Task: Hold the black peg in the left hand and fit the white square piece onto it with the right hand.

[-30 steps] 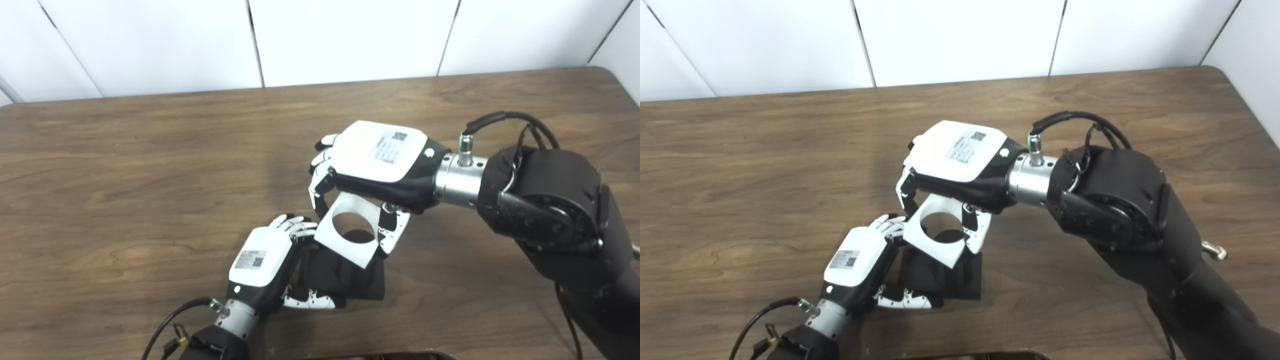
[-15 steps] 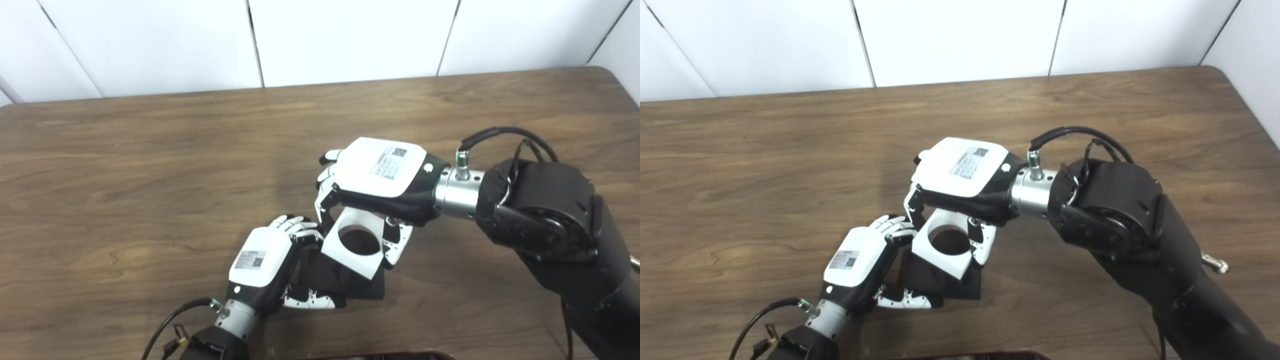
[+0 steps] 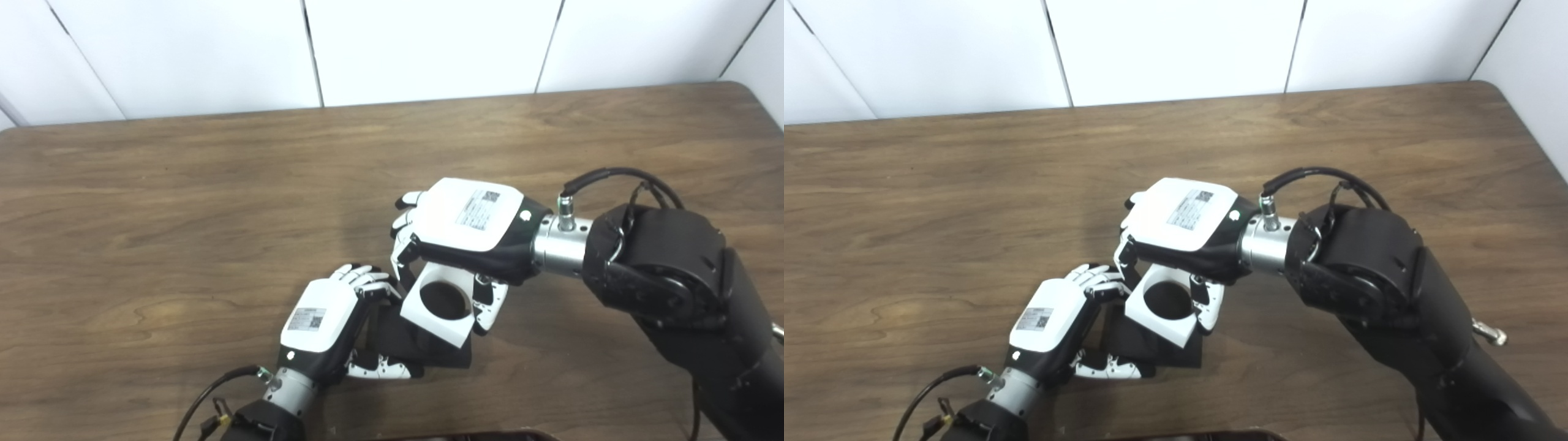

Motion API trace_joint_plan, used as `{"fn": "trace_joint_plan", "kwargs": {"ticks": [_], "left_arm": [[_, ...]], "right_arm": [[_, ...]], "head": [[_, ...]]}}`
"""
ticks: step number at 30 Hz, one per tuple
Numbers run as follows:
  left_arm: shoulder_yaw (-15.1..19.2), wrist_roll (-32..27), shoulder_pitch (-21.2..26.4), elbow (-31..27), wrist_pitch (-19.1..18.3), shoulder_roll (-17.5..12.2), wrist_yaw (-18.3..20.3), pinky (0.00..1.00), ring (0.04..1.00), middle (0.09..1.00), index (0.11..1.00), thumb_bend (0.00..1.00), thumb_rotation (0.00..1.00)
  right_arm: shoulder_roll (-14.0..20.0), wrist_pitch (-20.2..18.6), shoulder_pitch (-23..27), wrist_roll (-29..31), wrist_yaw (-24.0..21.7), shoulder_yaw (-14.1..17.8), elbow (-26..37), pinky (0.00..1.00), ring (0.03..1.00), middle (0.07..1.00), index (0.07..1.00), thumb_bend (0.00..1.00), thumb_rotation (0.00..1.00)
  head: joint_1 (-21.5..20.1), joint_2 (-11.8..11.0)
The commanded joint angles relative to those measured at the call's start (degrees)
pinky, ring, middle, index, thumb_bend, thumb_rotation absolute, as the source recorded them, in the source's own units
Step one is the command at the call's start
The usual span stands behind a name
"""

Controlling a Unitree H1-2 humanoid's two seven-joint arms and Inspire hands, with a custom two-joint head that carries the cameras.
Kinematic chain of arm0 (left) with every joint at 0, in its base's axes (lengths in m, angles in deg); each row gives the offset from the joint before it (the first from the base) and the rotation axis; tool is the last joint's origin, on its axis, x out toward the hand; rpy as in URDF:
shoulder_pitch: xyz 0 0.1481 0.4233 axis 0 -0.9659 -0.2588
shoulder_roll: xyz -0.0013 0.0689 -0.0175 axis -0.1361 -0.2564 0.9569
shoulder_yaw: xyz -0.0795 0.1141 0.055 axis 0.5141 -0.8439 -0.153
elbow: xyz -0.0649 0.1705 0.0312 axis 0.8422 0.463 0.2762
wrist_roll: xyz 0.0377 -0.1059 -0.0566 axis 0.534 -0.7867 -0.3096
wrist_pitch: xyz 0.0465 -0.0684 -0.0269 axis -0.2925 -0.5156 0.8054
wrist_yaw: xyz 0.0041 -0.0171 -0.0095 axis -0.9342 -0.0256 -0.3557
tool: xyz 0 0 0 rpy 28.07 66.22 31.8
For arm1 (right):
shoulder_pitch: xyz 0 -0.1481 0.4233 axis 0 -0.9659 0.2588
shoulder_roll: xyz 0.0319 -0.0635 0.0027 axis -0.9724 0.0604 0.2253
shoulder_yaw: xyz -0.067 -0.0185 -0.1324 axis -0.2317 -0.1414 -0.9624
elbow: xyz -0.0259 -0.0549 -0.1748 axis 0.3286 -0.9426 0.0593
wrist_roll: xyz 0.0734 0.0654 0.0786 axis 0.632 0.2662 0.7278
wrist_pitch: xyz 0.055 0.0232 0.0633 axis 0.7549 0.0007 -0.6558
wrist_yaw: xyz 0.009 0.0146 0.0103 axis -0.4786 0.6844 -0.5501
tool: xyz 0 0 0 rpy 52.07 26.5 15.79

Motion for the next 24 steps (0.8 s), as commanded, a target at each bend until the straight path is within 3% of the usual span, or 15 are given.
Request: {"fn": "trace_joint_plan", "kwargs": {"ticks": [1,10,24], "left_arm": [[-0.42,0.73,-0.67,0.20,-0.66,-0.29,1.97,0.91,0.850,0.787,0.490,0.50,0.06],[-0.55,0.90,-0.55,0.09,-0.66,-0.26,2.27,0.91,0.849,0.787,0.491,0.50,0.06],[-0.58,0.98,-0.58,-0.08,-0.66,-0.18,2.27,0.91,0.846,0.783,0.490,0.50,0.06]], "right_arm": [[-0.06,1.09,1.11,-0.25,0.54,0.22,0.01,0.95,0.841,0.715,0.482,0.52,0.13],[-0.90,2.66,-0.29,-1.40,2.53,0.47,-0.70,0.93,0.831,0.706,0.482,0.52,0.13],[-2.11,3.84,-1.30,-4.49,1.54,0.23,-1.00,0.94,0.844,0.716,0.483,0.52,0.13]], "head": [[-0.05,0.09],[0.10,0.19],[0.08,0.40]]}}
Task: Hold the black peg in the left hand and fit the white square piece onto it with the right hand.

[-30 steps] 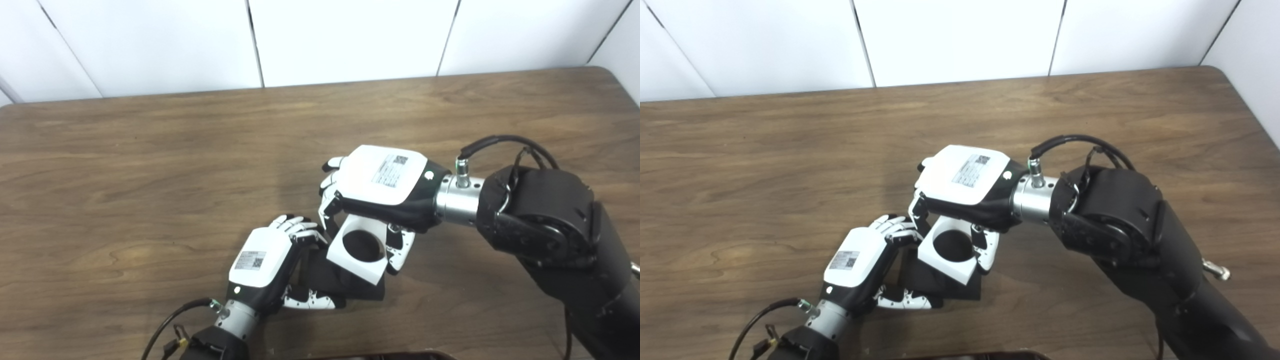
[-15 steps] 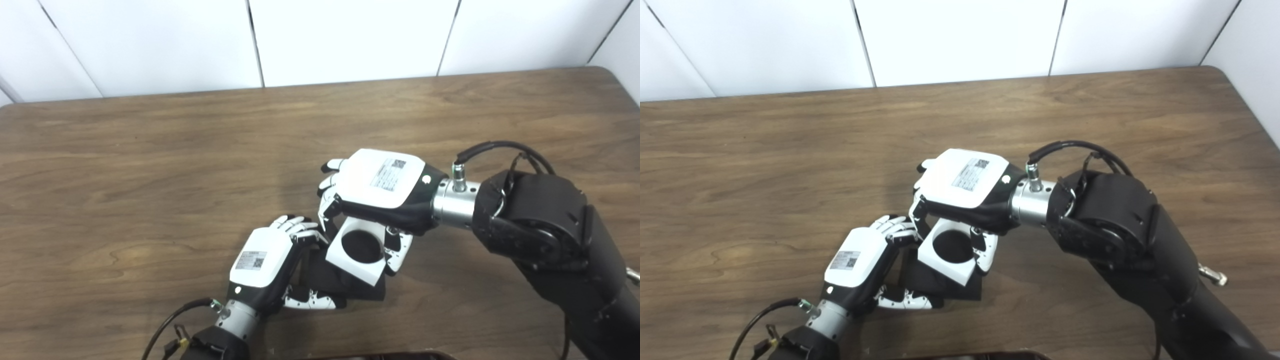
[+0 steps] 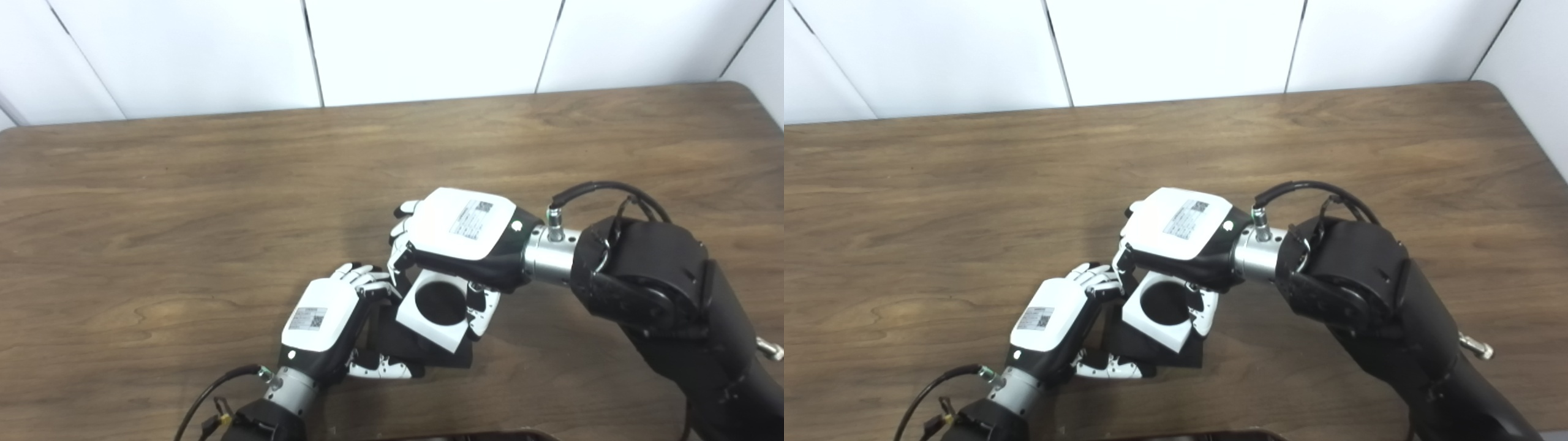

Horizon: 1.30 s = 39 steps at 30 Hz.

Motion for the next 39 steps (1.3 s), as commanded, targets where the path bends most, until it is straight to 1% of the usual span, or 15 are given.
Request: {"fn": "trace_joint_plan", "kwargs": {"ticks": [1,3,4,5,7,8,11,17,20,24,27,32,34,36,39], "left_arm": [[-0.53,0.93,-0.66,-0.04,-0.56,-0.35,1.97,0.91,0.846,0.783,0.490,0.50,0.06],[-0.55,0.99,-0.66,0.02,-0.47,-0.35,1.80,0.91,0.845,0.783,0.490,0.50,0.06],[-0.54,0.96,-0.62,0.06,-0.44,-0.35,1.77,0.91,0.844,0.781,0.490,0.50,0.06],[-0.53,0.98,-0.59,0.07,-0.49,-0.35,1.85,0.91,0.844,0.781,0.490,0.50,0.06],[-0.55,1.05,-0.53,0.11,-0.51,-0.34,1.89,0.91,0.844,0.782,0.490,0.50,0.06],[-0.56,1.07,-0.52,0.11,-0.51,-0.33,1.91,0.91,0.844,0.782,0.490,0.50,0.06],[-0.57,1.07,-0.51,0.13,-0.45,-0.39,1.92,0.91,0.843,0.782,0.490,0.50,0.06],[-0.50,0.81,-0.54,0.39,-0.08,-0.44,1.41,0.91,0.843,0.782,0.490,0.50,0.06],[-0.51,0.89,-0.57,0.33,-0.24,-0.36,1.58,0.91,0.844,0.783,0.490,0.50,0.06],[-0.59,1.22,-0.50,0.42,-0.46,-0.29,1.73,0.91,0.846,0.784,0.490,0.50,0.06],[-0.59,1.83,-0.49,0.37,-0.73,-0.11,1.54,0.91,0.842,0.780,0.491,0.50,0.06],[-0.39,3.62,-0.58,0.23,-1.07,0.05,1.24,0.88,0.826,0.768,0.498,0.50,0.08],[-0.28,4.63,-0.76,0.09,-1.48,0.33,1.07,0.88,0.821,0.768,0.592,0.61,0.20],[-0.04,5.11,-0.94,0.01,-1.73,0.70,0.87,0.87,0.818,0.776,0.698,0.74,0.33],[0.49,5.32,-1.22,-0.16,-2.54,1.41,1.45,0.88,0.821,0.805,0.819,0.87,0.45]], "right_arm": [[-0.15,1.50,1.23,-1.41,1.04,0.36,0.76,0.93,0.846,0.719,0.484,0.52,0.14],[-0.18,1.92,1.05,-2.33,0.90,0.36,0.77,0.93,0.850,0.724,0.490,0.52,0.15],[-0.19,2.12,0.99,-2.91,0.83,0.30,0.66,0.92,0.850,0.726,0.568,0.75,0.24],[-0.18,2.21,0.99,-3.41,0.55,0.20,0.58,0.92,0.851,0.729,0.606,0.86,0.31],[-0.18,1.77,1.17,-4.28,-1.01,0.09,0.59,0.93,0.859,0.744,0.661,0.96,0.43],[-0.24,1.47,1.25,-4.55,-1.80,0.12,0.67,0.95,0.869,0.757,0.681,0.98,0.47],[-0.60,1.17,1.45,-5.76,-3.63,0.23,0.80,0.97,0.880,0.776,0.700,1.00,0.52],[-0.87,0.95,1.84,-6.35,-5.29,0.82,1.10,0.98,0.891,0.789,0.714,1.00,0.56],[-1.04,-0.03,1.96,-6.11,-5.22,1.98,1.58,0.99,0.893,0.789,0.719,1.00,0.55],[-1.12,-1.12,1.90,-5.13,-3.48,4.95,1.98,0.97,0.883,0.783,0.712,1.00,0.52],[-0.32,-1.49,1.39,-3.90,-2.31,7.79,2.23,0.96,0.876,0.773,0.705,0.98,0.51],[0.35,-2.44,-1.03,-1.82,-0.49,12.59,2.37,0.95,0.861,0.762,0.696,0.99,0.47],[0.85,-2.58,-2.78,-1.28,0.71,14.13,2.09,0.95,0.859,0.760,0.689,0.99,0.46],[1.24,-2.50,-4.18,-1.28,1.53,15.05,1.83,0.94,0.855,0.753,0.684,1.00,0.46],[1.65,-2.31,-5.87,-1.34,2.90,15.97,1.42,0.93,0.849,0.754,0.682,1.00,0.47]], "head": [[0.08,0.05],[0.08,0.05],[0.00,-0.01],[0.00,-0.01],[0.10,-0.02],[0.10,-0.02],[0.10,-0.02],[0.10,-0.02],[0.29,-0.08],[0.38,-0.16],[0.41,-0.19],[0.62,-0.19],[0.51,-0.19],[0.46,-0.16],[0.35,-0.11]]}}
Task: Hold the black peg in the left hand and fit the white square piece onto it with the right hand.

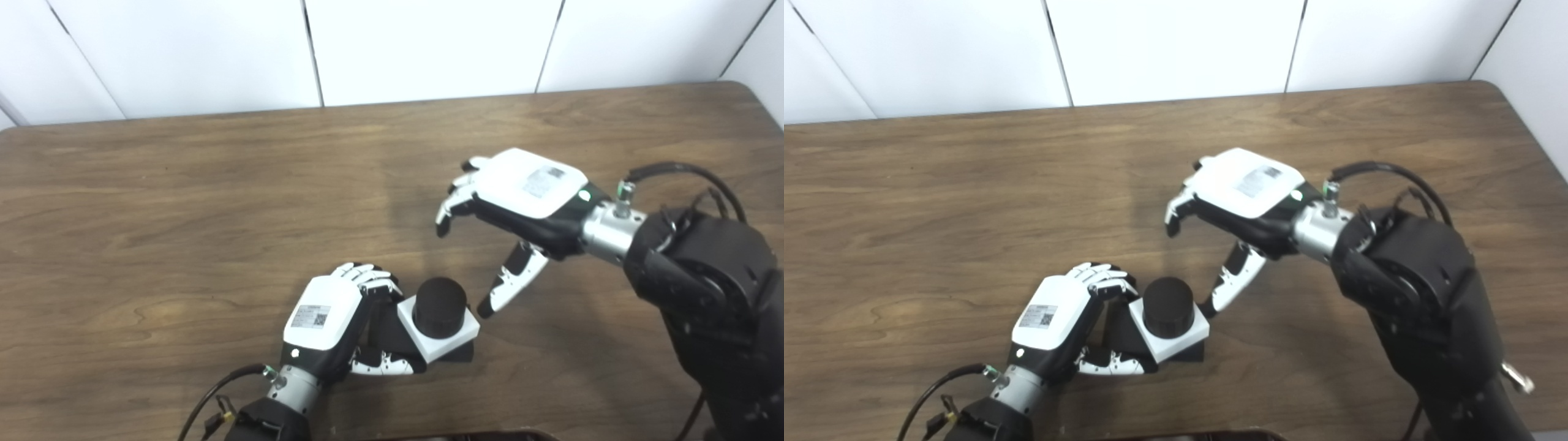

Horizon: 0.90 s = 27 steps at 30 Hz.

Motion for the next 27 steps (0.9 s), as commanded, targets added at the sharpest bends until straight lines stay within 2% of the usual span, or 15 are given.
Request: {"fn": "trace_joint_plan", "kwargs": {"ticks": [1,3,6,9,12,14,17,20,23,25,27], "left_arm": [[0.24,1.15,-1.01,0.09,-2.03,0.10,1.74,0.88,0.823,0.814,0.847,0.89,0.46],[0.29,1.06,-0.97,0.30,-2.08,0.17,2.08,0.88,0.838,0.861,0.943,0.95,0.49],[0.57,-0.61,-1.05,0.11,-3.00,0.38,4.32,0.89,0.885,0.924,0.994,1.00,0.49],[1.17,-4.65,-0.88,-0.49,-4.20,0.52,7.84,0.93,0.931,0.963,1.000,1.00,0.44],[2.08,-10.66,-0.40,-1.92,-7.13,0.73,13.23,0.97,0.974,0.995,1.000,1.00,0.34],[2.60,-13.85,0.08,-2.91,-9.47,0.65,16.22,0.99,0.994,0.999,1.000,1.00,0.32],[3.32,-16.91,1.16,-4.78,-13.20,-0.02,20.32,1.00,1.000,1.000,1.000,1.00,0.33],[4.23,-19.74,3.39,-8.37,-18.47,-2.25,26.17,1.00,1.000,1.000,1.000,1.00,0.35],[5.86,-22.66,5.40,-11.81,-22.41,-4.52,29.65,1.00,1.000,1.000,1.000,1.00,0.35],[7.72,-25.28,6.24,-13.38,-24.10,-5.53,30.69,1.00,1.000,1.000,1.000,1.00,0.35],[11.80,-28.17,6.79,-15.05,-24.63,-5.66,31.66,0.91,1.000,1.000,1.000,1.00,0.36]], "right_arm": [[1.09,-0.33,1.33,0.35,2.72,1.40,0.90,0.93,0.849,0.754,0.682,1.00,0.47],[1.28,-0.35,0.72,0.39,3.12,1.78,0.73,0.94,0.851,0.758,0.679,1.00,0.45],[1.79,-0.07,0.02,0.93,4.15,2.30,0.20,0.94,0.855,0.758,0.676,0.99,0.45],[2.08,-0.23,-0.09,1.01,4.93,2.45,-0.14,0.94,0.853,0.757,0.676,0.99,0.45],[2.30,-0.41,-0.05,1.21,5.61,2.76,-0.37,0.96,0.857,0.758,0.677,0.99,0.44],[2.36,-0.65,0.11,1.35,5.79,2.84,-0.42,0.96,0.858,0.757,0.677,0.99,0.43],[2.37,-0.85,0.31,1.41,6.00,2.89,-0.51,0.97,0.859,0.755,0.675,0.99,0.41],[2.30,-0.72,0.40,1.09,6.24,2.81,-0.74,0.96,0.860,0.754,0.674,0.98,0.40],[2.05,-1.15,0.28,1.35,6.57,3.08,-0.95,0.96,0.861,0.755,0.671,0.98,0.39],[1.93,-1.66,0.15,1.90,6.89,3.49,-1.26,0.97,0.860,0.749,0.667,0.98,0.39],[1.95,-2.27,-0.25,2.99,7.65,4.35,-1.82,0.96,0.860,0.749,0.670,0.98,0.40]], "head": [[-0.09,0.07],[-0.15,-0.02],[-0.22,-0.07],[-0.14,-0.08],[0.01,-0.04],[0.01,-0.04],[0.29,-0.16],[0.20,-0.32],[0.42,-0.54],[0.54,-0.71],[0.65,-0.82]]}}
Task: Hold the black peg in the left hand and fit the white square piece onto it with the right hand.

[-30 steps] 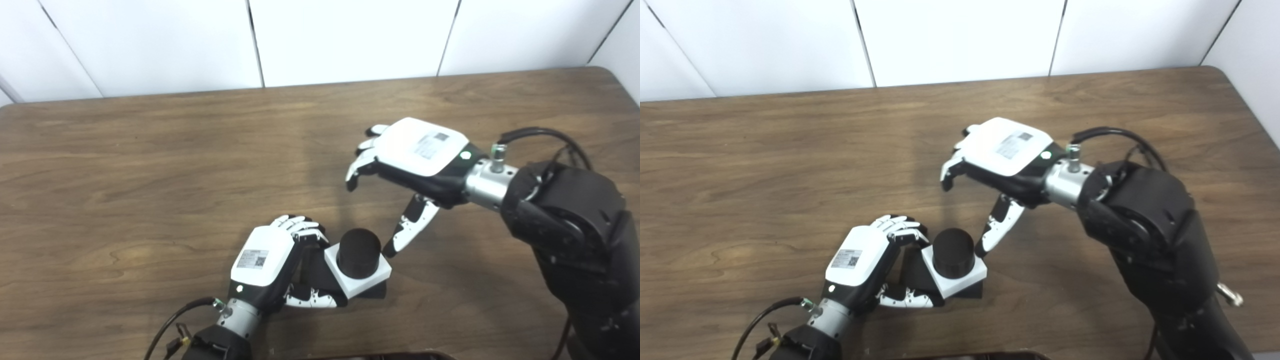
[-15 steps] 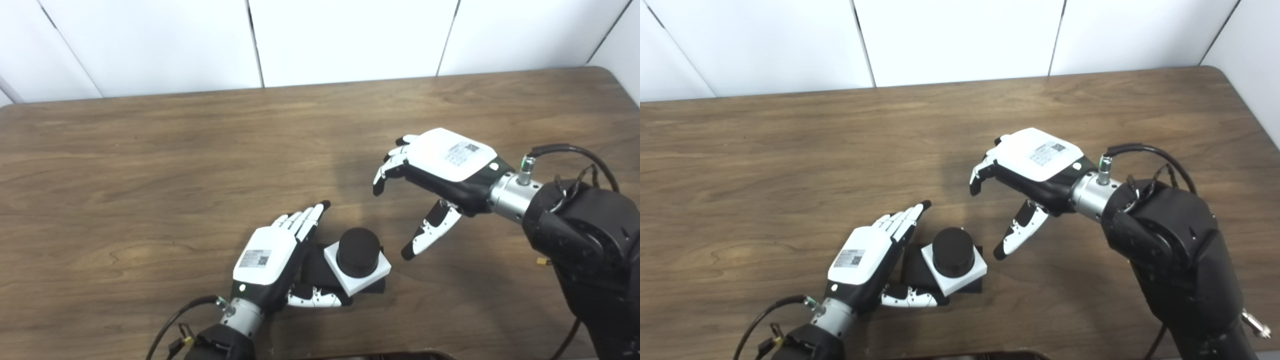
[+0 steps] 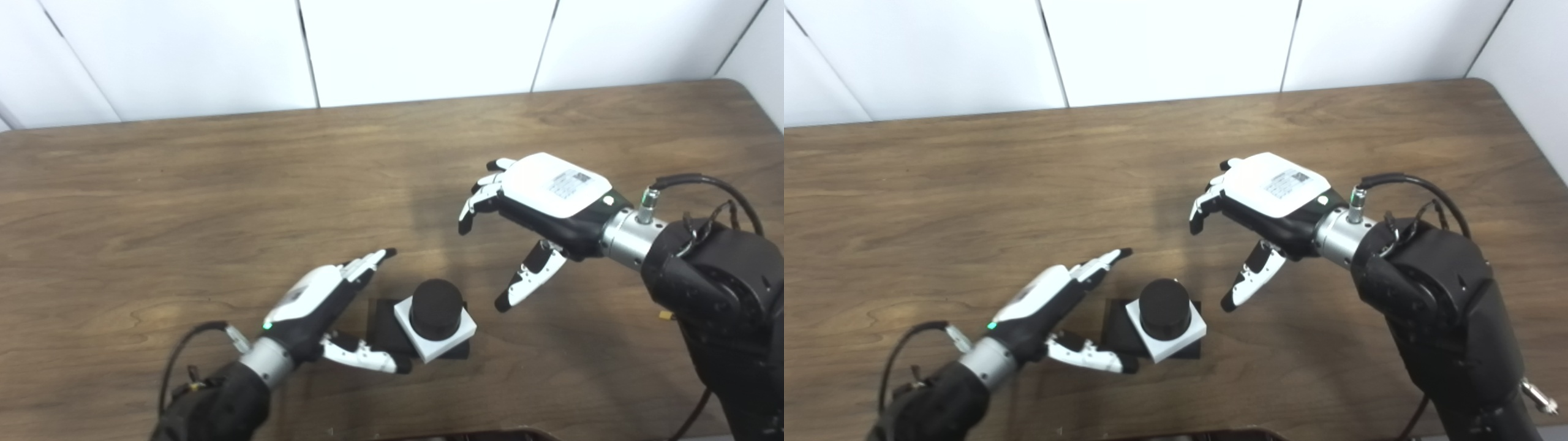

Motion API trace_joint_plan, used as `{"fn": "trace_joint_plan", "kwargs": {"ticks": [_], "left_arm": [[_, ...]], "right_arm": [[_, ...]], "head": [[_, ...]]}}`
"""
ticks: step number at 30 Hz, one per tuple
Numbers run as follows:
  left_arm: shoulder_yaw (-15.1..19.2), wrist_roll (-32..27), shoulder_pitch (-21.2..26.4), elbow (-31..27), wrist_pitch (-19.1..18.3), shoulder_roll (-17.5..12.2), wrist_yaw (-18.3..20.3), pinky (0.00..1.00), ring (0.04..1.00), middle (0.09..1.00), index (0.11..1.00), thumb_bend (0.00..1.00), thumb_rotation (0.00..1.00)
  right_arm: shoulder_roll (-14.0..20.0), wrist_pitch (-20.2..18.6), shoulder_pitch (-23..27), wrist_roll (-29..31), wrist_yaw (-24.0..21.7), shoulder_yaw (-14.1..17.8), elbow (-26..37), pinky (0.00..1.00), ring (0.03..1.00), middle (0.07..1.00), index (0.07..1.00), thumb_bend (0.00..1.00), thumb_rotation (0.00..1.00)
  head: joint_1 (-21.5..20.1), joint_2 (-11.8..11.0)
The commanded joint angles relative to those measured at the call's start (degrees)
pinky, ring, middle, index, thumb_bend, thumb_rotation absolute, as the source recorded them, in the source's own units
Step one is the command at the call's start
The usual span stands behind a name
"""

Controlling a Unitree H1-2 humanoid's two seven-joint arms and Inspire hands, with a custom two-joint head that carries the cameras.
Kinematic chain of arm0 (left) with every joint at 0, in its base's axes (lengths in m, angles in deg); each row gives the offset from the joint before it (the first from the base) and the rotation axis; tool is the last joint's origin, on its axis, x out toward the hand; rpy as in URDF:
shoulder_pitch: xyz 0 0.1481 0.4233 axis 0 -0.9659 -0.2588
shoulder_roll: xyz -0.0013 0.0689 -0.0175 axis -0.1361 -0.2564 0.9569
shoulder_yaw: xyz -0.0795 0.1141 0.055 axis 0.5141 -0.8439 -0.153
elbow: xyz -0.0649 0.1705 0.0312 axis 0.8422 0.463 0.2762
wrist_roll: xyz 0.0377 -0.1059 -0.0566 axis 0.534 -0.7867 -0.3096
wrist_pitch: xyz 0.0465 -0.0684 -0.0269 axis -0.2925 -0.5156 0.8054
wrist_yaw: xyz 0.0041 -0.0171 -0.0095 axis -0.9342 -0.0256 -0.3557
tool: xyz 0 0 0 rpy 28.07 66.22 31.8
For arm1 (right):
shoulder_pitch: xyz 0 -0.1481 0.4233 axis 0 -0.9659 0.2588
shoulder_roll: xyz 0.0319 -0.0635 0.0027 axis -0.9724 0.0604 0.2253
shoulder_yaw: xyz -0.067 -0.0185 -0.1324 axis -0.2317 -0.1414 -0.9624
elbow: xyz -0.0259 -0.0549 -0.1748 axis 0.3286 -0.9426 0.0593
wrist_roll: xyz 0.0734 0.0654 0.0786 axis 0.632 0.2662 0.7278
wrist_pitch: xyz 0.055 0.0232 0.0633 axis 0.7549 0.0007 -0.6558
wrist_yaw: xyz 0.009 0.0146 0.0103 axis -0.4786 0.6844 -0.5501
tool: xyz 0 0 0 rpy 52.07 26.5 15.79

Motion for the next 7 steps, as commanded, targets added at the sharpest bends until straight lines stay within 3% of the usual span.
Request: {"fn": "trace_joint_plan", "kwargs": {"ticks": [1,2,4,7], "left_arm": [[4.55,-3.14,0.23,-2.01,-2.24,-0.76,1.23,0.87,1.000,1.000,1.000,1.00,0.35],[6.70,-4.39,0.35,-2.67,-2.25,-0.71,1.58,0.84,1.000,1.000,1.000,1.00,0.36],[10.84,-6.26,0.29,-3.43,-2.26,-0.14,1.91,0.89,1.000,1.000,1.000,1.00,0.41],[16.74,-11.45,-0.87,-2.67,-2.23,2.10,-1.86,0.96,1.000,1.000,1.000,1.00,0.45]], "right_arm": [[0.45,-1.72,0.72,1.76,3.11,1.94,0.24,0.96,0.860,0.751,0.676,0.97,0.40],[0.33,-2.57,0.37,2.68,3.54,2.50,-0.19,0.95,0.859,0.755,0.684,0.96,0.42],[-0.12,-4.79,-0.63,6.10,4.67,3.87,-1.56,0.92,0.863,0.782,0.722,0.92,0.45],[-0.95,-7.44,-3.21,12.03,7.69,5.85,-4.10,0.85,0.869,0.831,0.795,0.84,0.48]], "head": [[-0.05,0.06],[-0.25,-0.12],[-0.41,-0.45],[-0.20,-0.79]]}}
